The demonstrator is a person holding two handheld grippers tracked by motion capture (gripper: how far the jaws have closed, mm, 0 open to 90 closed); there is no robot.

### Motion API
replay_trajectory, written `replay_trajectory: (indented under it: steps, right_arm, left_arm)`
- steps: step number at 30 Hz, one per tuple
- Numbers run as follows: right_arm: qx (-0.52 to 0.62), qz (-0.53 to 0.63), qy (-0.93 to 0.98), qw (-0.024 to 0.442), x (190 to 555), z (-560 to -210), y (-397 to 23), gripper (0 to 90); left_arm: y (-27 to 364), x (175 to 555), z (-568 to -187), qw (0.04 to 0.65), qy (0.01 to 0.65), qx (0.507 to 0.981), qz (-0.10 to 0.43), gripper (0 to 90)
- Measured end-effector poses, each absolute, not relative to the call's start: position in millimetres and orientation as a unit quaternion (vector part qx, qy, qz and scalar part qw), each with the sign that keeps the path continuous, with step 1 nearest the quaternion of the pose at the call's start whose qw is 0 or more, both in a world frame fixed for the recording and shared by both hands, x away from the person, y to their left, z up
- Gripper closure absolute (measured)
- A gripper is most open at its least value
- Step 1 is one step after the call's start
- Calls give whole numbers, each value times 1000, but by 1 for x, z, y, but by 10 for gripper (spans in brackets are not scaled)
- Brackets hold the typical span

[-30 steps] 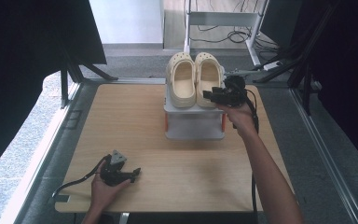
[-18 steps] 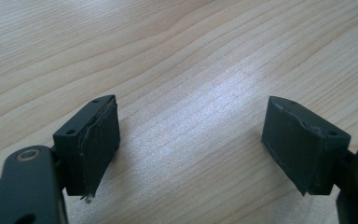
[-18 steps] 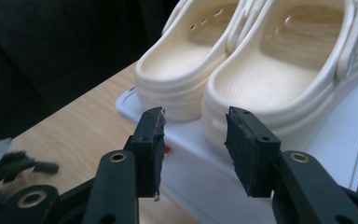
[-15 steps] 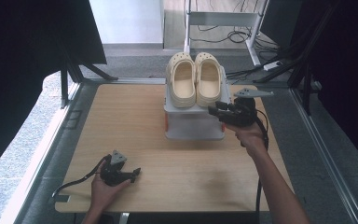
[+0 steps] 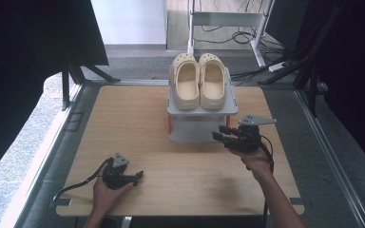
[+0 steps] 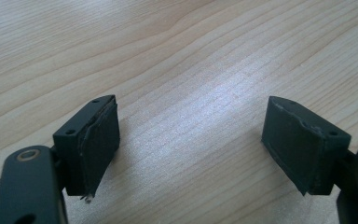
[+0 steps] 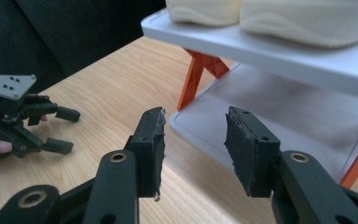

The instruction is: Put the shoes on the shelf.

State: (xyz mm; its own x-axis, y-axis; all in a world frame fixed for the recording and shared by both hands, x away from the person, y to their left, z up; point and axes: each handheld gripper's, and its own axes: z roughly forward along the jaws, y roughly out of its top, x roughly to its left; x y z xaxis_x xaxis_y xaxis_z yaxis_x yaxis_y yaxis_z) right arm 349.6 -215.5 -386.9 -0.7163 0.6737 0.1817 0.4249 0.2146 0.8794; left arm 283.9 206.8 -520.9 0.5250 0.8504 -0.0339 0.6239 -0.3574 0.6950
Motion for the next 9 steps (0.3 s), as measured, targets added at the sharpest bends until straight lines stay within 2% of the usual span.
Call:
replay_trajectory:
  steps: [9]
  right_arm:
    - [359, 509, 773, 117, 349, -396, -215, 548]
  left_arm:
    - [207, 284, -521, 335, 458, 806, 169, 194]
